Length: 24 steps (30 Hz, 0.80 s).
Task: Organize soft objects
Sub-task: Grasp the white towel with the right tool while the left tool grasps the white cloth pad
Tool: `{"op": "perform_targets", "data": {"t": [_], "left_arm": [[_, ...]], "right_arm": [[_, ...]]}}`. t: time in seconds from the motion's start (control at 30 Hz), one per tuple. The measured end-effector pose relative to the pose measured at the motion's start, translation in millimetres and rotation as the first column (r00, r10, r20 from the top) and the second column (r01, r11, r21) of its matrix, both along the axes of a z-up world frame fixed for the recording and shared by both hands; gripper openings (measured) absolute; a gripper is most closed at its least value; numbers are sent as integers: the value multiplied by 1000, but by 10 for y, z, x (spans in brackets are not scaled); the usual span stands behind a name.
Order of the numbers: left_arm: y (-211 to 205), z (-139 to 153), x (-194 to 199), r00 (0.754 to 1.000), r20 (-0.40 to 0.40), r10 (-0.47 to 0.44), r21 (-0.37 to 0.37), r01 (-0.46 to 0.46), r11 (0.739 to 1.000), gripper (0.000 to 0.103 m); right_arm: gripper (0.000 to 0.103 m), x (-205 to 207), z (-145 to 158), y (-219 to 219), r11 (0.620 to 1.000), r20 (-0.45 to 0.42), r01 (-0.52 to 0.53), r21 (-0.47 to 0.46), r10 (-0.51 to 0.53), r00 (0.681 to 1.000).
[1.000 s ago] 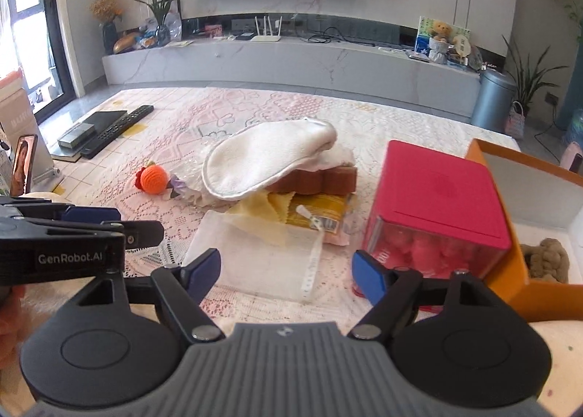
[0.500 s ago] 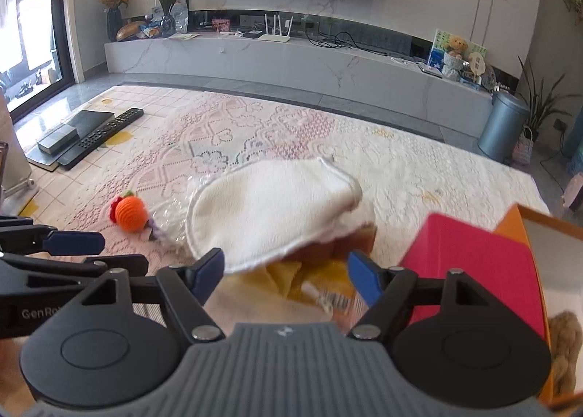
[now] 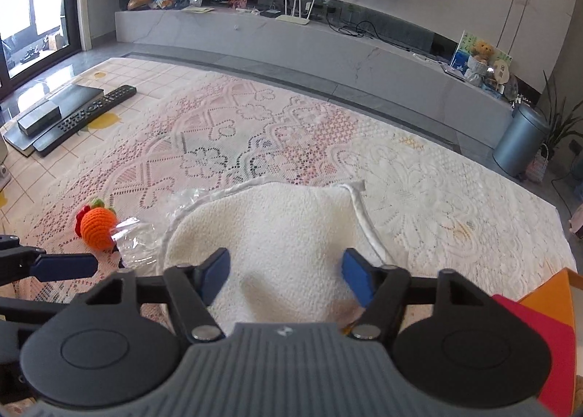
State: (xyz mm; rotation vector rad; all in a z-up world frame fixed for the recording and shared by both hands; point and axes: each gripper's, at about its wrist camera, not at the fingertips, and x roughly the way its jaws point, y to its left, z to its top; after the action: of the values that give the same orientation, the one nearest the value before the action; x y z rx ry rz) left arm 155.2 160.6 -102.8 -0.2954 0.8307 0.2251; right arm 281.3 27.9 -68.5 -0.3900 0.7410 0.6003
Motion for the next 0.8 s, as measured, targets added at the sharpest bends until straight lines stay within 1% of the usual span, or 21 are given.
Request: {"op": "perform_targets", "data": {"t": [0.03,0.1,0.17,0.2,0.23,0.3,0.43,0.57,0.63,0.73,0.8], "left_arm": [[-4,3,-6,1000,2,0,0,0,1000,57],[-15,9,-17,1000,5,-1,0,1,1000,57],[-25,19,-29,1000,8,-1,4,1,1000,57],[-32,26,-42,1000,12,-2,5,2,1000,57],[-37,34,-52,1000,17,-6,5,6,1000,57],[-48,55,-78,1000,27,-10,6,10,1000,57],[-99,103,-132,998,43,-37,1,37,999,54],[-148,157,-232,996,52,-68,-37,70,997,53],[-188,180,-295,996,47,-82,-45,84,995,51],[-248,201,-397,993,37,-111,-47,112,993,51],[-292,200,-448,990,22,-140,-54,141,989,51]], "right_arm": [[42,-17,-19,3,1000,16,-2,-11,2,1000],[31,-52,-29,-14,1000,38,-4,-21,4,999],[25,-74,-10,-63,1000,45,-6,-12,6,999],[18,-92,9,-83,1000,51,-7,-7,8,999],[13,-109,29,-101,1000,56,-10,-3,10,998],[8,-155,86,-147,1000,63,-14,11,13,998],[5,-290,214,-261,999,71,-16,47,13,997],[5,-468,328,-450,996,36,-21,89,18,999],[5,-584,352,-547,995,24,-20,97,18,1000],[5,-748,333,-711,993,-34,-21,116,25,999],[5,-864,297,-809,994,-57,-14,104,20,998]]}}
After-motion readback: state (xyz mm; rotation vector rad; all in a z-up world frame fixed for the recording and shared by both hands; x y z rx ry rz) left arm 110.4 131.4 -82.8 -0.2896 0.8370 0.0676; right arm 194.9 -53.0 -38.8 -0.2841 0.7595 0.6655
